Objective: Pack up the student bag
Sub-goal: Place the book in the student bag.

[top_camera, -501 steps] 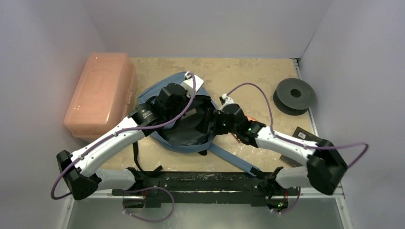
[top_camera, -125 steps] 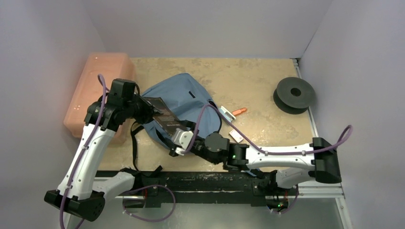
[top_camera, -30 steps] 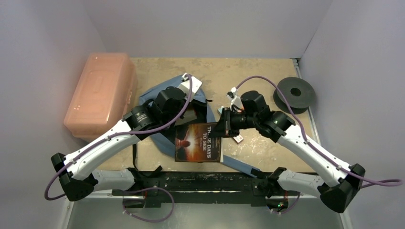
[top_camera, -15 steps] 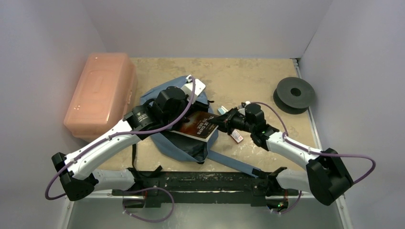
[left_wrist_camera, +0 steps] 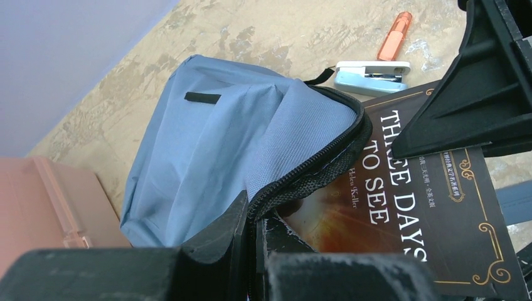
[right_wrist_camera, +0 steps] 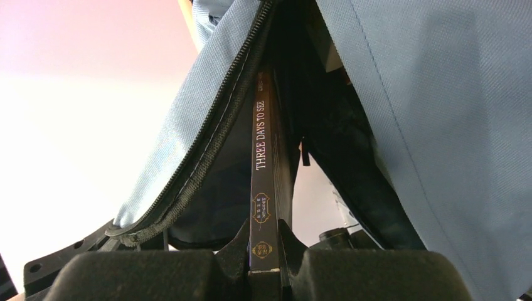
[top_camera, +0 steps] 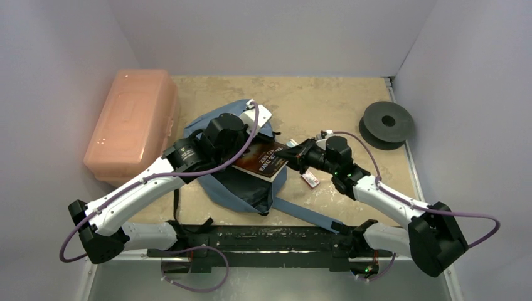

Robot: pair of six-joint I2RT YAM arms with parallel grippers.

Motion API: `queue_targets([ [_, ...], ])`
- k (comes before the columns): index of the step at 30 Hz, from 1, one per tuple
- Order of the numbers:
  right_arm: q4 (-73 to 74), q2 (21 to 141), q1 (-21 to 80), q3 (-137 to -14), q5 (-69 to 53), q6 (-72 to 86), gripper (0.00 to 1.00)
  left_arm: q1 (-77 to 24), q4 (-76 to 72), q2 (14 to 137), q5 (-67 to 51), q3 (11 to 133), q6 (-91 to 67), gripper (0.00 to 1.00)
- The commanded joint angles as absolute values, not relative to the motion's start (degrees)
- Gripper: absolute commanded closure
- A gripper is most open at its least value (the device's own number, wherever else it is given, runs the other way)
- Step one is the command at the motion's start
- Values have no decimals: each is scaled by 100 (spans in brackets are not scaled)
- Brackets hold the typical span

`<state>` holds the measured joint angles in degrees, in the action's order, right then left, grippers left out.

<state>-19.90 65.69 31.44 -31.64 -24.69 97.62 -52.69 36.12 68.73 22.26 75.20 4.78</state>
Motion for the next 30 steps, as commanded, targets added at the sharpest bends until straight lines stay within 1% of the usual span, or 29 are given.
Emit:
queue_targets([
  [1,-2670,6590,3161,-3438,-2061,9419,100,-5300,3016,6738,2014,7980,568,100],
  [5,-3290,7108,3405,-3597,-1393,9320,100,-5300,3013,6697,1853,8088,520,100],
  [8,-4150,7769,3723,-3797,-717,9365,100,-5300,3041,6719,1636,8145,554,100],
  [10,-4362,8284,3984,-4127,-247,9348,100,-5300,3056,6725,1431,8136,554,100],
  [11,-4773,8615,4126,-4280,-63,9268,100,-5300,3058,6716,1327,8129,565,100],
  [13,-5345,9372,4493,-4603,919,8550,100,-5300,3070,6706,1159,8077,610,100],
  [15,-5452,9983,4854,-4935,1916,8083,100,-5300,3076,6697,1049,8025,680,100],
  [17,-5834,10619,4984,-5175,2563,7879,100,-5309,3120,6722,1206,8005,827,100],
  [19,-6196,11111,5007,-5379,2817,7742,100,-5309,3127,6746,1372,7959,880,100],
  [21,-5914,11254,5017,-5547,2988,7742,100,-5309,3156,6765,1380,7959,919,100],
  [22,-5774,11247,5016,-5569,3044,7457,89,-5309,3173,6771,1372,7961,923,100],
  [23,-5559,11209,5018,-5549,3040,7238,74,-5309,3181,6775,1371,7944,925,100],
  [24,-5390,11143,5017,-5490,2882,7172,54,-5309,3164,6776,1378,7910,924,100],
  [25,-5266,11032,5011,-5387,2698,7059,45,-5309,3119,6776,1403,7869,924,100],
  [26,-5144,10891,5003,-5258,2598,6846,38,-5309,3090,6781,1432,7834,912,100],
  [27,-4896,10680,5023,-5137,2512,6700,33,-5309,3081,6778,1440,7805,883,100],
  [29,-4146,10405,5022,-4915,2257,6721,24,-5309,3039,6769,1433,7730,827,100],
  [30,-4121,10297,5024,-4729,2161,6729,21,-5309,3034,6761,1421,7711,806,100],
])
